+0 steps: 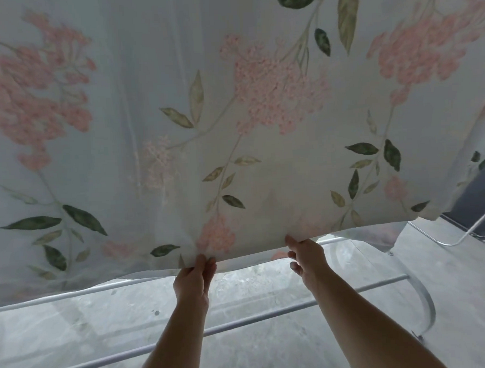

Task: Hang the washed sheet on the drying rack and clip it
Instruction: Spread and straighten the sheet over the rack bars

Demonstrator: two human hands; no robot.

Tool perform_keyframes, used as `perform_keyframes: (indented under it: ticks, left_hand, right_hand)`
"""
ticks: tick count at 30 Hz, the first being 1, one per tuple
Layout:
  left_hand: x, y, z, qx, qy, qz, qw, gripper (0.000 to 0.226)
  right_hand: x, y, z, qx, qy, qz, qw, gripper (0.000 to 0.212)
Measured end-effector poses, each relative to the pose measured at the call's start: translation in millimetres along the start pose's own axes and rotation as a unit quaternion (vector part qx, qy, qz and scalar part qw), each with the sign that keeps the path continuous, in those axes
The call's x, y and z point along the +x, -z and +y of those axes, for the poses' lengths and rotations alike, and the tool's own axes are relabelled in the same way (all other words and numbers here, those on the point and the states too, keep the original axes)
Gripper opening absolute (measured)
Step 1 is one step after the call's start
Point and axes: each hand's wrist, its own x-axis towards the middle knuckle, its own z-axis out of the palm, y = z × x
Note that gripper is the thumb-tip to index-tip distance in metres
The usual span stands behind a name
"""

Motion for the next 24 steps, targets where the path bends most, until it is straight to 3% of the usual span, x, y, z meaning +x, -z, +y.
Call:
perform_keyframes:
  ticks: [6,24]
  left_hand:
    - [5,20,-4,0.027,-0.047,0.038,0.998,0.009]
    - [11,41,-13,0.065,-0.042,0.066,0.995,0.003]
  right_hand:
    - [-3,-6,34,-0.054,0.024,0.012,0.998,0.014]
    - [-6,-6,60,-0.088,0.025,0.034,0.995,0.018]
